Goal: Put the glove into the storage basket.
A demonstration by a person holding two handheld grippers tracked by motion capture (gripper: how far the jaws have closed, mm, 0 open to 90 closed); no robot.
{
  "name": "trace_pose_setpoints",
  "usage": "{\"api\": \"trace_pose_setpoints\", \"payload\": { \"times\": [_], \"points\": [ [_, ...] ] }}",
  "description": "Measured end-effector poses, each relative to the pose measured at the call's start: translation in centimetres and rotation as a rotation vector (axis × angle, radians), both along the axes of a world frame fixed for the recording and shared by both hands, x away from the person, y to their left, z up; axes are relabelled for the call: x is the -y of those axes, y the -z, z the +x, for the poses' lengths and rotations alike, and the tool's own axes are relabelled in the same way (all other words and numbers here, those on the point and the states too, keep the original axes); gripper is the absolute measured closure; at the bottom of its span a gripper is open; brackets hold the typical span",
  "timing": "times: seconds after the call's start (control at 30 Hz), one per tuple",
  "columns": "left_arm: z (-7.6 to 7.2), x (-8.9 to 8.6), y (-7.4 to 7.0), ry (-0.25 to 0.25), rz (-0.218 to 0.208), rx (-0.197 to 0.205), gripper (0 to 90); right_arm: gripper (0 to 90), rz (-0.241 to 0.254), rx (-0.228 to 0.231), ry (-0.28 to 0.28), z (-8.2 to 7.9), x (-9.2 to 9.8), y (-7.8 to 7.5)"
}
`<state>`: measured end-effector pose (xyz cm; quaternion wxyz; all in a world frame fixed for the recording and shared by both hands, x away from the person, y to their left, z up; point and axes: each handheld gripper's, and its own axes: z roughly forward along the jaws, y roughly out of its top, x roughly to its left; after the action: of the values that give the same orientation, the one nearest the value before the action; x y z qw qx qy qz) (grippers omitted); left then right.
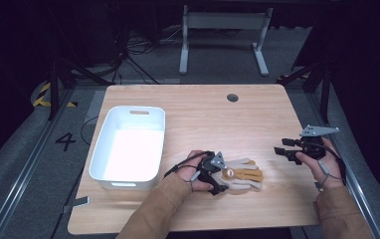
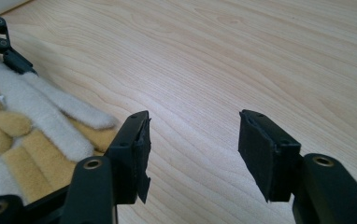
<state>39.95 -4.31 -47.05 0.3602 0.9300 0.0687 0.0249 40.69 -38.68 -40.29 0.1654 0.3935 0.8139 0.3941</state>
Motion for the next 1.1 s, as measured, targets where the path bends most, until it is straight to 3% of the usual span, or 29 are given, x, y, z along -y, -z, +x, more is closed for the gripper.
{"api": "trace_pose_setpoints", "payload": {
  "times": [0.27,0.33,0.37,0.43,0.47,0.63,0.87,1.1],
  "points": [
    [-0.1,0.4,0.2,-0.036,-0.013,-0.003,3.2,44.7,-0.005,-0.002,0.001,0.0,-0.1,0.1],
    [-0.2,0.3,-0.2,-0.063,-0.025,-0.005,28.5,44.8,-0.008,-0.002,-0.003,0.0,-0.1,0.1],
    [-0.1,0.4,-0.4,-0.068,-0.019,0.001,28.5,46.6,-0.013,-0.003,-0.011,0.1,-0.1,0.2],
    [-0.3,0.5,-0.8,-0.097,0.007,-0.003,38.9,47.4,-0.038,-0.004,-0.018,0.1,0.0,0.4],
    [-0.4,0.6,-0.9,-0.108,0.013,-0.008,45.9,47.2,-0.038,-0.002,-0.010,0.1,0.1,0.4],
    [-0.6,0.6,-1.1,-0.113,0.020,-0.013,63.2,48.1,-0.022,0.010,-0.007,0.1,0.0,0.3],
    [-0.3,0.3,-1.1,-0.135,-0.014,-0.059,70.3,49.2,-0.030,0.017,-0.012,0.0,0.0,0.2],
    [-0.4,0.4,-1.2,-0.157,-0.005,-0.068,70.2,49.7,-0.028,0.020,-0.009,0.1,0.3,0.2]
  ]
}}
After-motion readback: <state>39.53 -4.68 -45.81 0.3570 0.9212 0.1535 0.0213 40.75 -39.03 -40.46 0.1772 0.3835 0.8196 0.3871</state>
